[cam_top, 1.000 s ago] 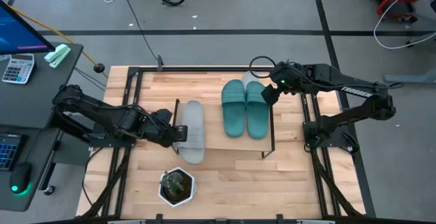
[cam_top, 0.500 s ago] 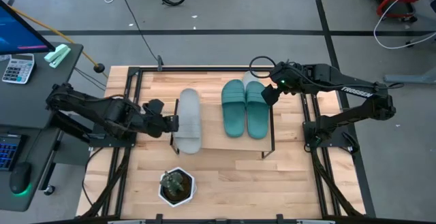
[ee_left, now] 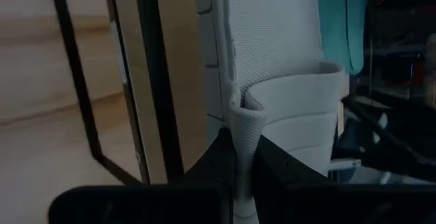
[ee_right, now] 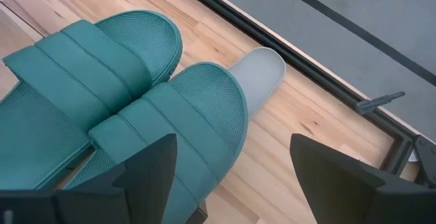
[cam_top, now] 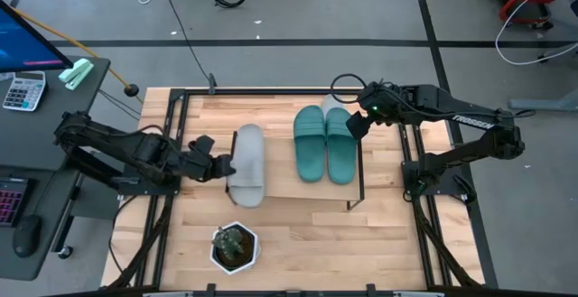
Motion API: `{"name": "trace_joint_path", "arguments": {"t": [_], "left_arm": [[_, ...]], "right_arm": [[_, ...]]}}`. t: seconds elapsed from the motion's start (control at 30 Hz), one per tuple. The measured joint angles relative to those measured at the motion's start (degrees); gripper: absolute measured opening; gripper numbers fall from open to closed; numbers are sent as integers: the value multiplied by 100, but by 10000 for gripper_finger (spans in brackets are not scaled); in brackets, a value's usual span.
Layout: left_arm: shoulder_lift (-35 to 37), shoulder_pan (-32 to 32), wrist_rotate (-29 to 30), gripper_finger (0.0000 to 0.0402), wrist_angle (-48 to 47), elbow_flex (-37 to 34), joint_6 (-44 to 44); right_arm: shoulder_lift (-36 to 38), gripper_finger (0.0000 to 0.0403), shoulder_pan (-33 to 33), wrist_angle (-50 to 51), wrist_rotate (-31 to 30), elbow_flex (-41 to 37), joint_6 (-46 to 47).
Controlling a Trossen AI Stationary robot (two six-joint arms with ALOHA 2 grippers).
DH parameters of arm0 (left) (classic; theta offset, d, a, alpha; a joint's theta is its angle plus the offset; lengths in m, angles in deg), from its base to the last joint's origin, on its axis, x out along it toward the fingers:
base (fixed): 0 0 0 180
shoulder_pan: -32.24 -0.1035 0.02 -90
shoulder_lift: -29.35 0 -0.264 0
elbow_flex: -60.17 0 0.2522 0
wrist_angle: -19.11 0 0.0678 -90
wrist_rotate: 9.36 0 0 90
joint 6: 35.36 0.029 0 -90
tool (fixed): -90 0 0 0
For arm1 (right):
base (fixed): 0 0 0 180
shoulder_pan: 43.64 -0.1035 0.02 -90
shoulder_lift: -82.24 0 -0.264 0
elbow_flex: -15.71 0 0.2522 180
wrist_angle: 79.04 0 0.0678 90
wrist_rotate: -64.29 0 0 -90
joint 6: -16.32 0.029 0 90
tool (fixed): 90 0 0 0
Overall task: Pick and place slides into the shelf
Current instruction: Put the left gray slide on the shelf
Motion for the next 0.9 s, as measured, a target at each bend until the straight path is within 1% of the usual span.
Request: {"name": "trace_joint_path", "arguments": {"t": [0.43, 0.77, 0.9], "left_arm": [[-15, 12, -313, 27, 55, -98, -37], [-58, 250, -325, 27, 158, -98, -351], [-127, 418, -214, 27, 251, -97, -597]], "right_arm": [[0, 293, -1, -2, -1, 0, 51], [0, 293, -1, -2, -3, 0, 49], [0, 293, -1, -2, -3, 0, 49]]}}
